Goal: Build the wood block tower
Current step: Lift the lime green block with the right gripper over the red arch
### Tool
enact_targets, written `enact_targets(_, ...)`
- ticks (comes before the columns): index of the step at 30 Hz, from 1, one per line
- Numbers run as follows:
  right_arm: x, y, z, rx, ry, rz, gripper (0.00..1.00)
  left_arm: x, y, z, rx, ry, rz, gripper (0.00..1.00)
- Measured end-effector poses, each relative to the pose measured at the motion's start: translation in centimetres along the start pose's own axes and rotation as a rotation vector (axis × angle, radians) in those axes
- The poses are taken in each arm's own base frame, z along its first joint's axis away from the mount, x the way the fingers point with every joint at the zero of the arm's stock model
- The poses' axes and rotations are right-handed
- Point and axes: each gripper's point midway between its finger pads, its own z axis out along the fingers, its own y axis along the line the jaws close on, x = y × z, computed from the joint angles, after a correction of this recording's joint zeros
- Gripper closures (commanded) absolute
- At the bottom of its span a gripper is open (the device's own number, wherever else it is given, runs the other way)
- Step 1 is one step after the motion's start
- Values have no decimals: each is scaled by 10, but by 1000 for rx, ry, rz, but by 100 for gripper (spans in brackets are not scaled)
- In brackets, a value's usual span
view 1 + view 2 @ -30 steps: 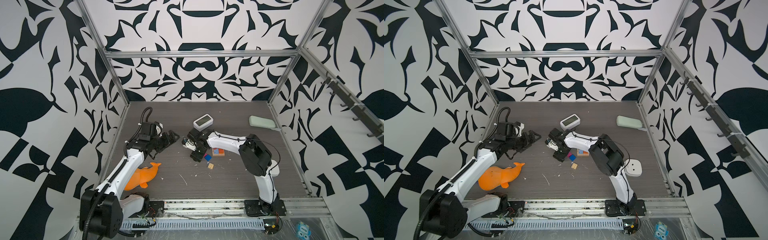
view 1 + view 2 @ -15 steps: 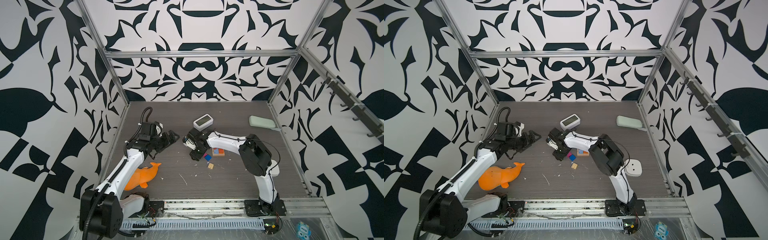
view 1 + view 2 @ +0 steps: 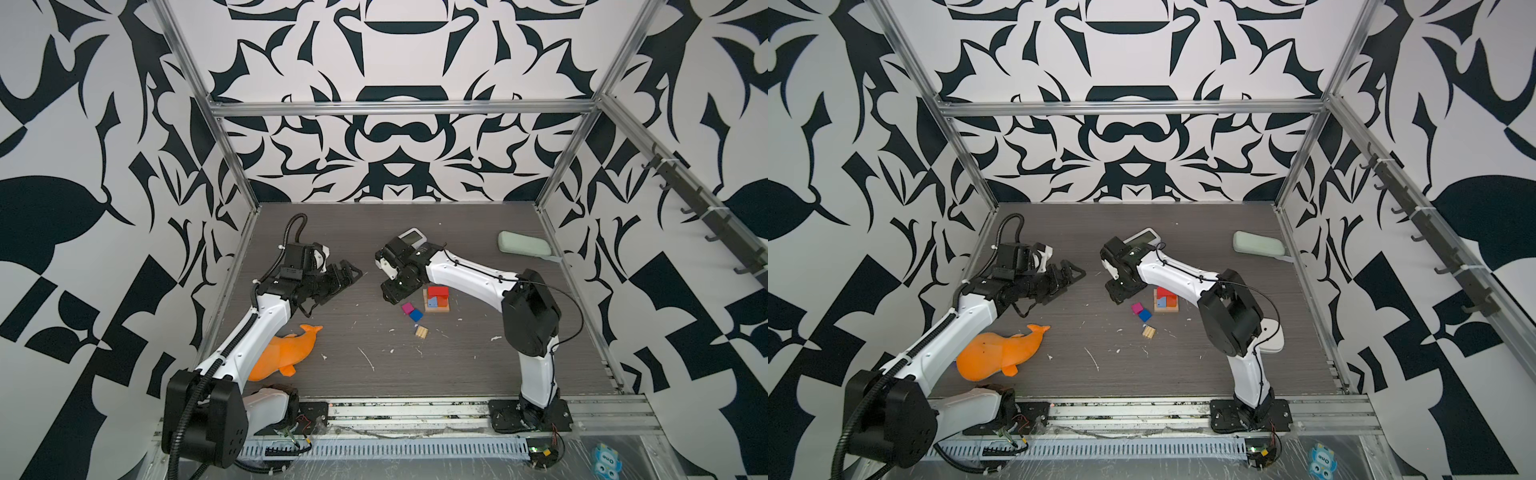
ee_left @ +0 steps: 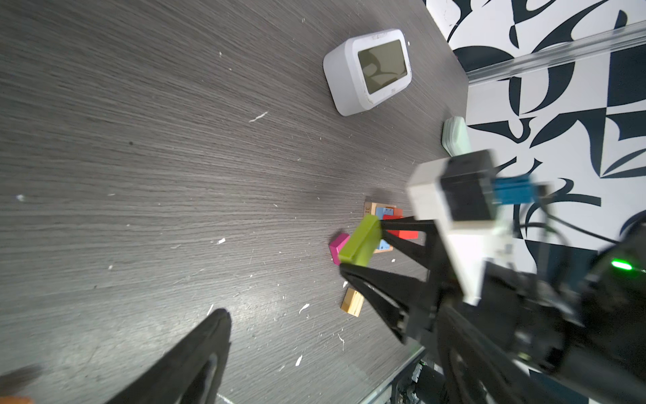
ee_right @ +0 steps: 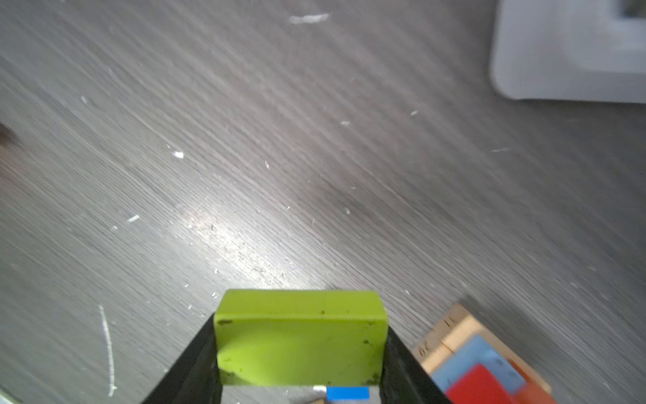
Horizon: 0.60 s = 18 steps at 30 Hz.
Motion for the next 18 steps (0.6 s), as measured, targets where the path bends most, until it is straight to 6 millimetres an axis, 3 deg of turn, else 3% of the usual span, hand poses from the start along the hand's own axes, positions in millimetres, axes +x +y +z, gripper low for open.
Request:
enact_targets(8,1,-17,-30,51,-35,145,43,6,-7,12,29,36,22,5)
enact_targets(18,39,-65,-43,151,-7,346,44,15,-14,30,51,85,46,6)
